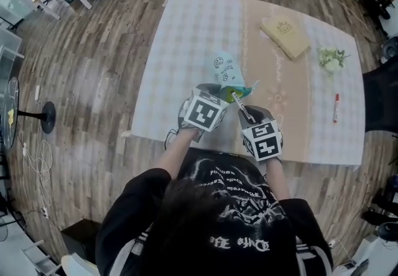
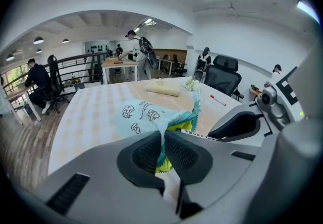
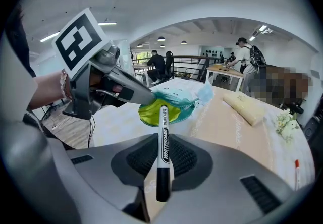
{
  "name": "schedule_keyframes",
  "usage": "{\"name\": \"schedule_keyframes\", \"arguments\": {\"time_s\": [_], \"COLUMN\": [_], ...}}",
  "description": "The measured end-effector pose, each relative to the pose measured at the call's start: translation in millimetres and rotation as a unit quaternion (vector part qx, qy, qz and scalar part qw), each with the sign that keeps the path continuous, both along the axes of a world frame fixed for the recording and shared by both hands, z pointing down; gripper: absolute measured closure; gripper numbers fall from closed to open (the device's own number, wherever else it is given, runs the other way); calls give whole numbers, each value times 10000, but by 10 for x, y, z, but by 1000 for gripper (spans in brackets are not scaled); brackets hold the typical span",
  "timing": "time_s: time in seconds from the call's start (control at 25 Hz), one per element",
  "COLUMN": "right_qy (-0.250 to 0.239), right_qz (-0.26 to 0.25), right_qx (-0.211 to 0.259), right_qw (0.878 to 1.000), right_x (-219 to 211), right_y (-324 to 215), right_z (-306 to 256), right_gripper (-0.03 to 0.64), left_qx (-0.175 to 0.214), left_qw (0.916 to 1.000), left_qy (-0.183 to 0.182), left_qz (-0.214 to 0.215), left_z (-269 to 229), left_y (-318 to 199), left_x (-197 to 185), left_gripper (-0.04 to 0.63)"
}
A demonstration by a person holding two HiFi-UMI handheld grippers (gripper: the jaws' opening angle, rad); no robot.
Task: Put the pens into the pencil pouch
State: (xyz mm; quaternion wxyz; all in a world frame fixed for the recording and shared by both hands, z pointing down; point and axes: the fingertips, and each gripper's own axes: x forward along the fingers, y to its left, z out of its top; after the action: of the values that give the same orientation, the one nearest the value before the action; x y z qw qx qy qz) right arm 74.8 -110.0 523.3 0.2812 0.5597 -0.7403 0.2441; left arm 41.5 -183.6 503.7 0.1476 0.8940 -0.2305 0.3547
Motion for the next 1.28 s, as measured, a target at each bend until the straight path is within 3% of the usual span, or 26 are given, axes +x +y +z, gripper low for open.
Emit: {"name": "schedule_keyframes", "arguments": {"time_s": [0.64, 1.04, 1.28], "right_qy": [-263, -356, 4], "right_qz": [369, 311, 41], "right_qx": [-281, -109, -2], "right_qw": [9986, 9988, 10000], "right_x": [12, -16, -14], "right_y": [-262, -441, -503], "right_z": [168, 135, 103], "right_gripper": [543, 541, 541], "left_qx": [-195, -1083, -1520], "left_qw": [9987, 9906, 9814], "left_qy": [-137, 280, 638], "left_qz": [457, 790, 979], "left_z": [156, 146, 79], "left_y": [180, 276, 300], "left_x": [104, 149, 185], "left_gripper": [557, 557, 558]}}
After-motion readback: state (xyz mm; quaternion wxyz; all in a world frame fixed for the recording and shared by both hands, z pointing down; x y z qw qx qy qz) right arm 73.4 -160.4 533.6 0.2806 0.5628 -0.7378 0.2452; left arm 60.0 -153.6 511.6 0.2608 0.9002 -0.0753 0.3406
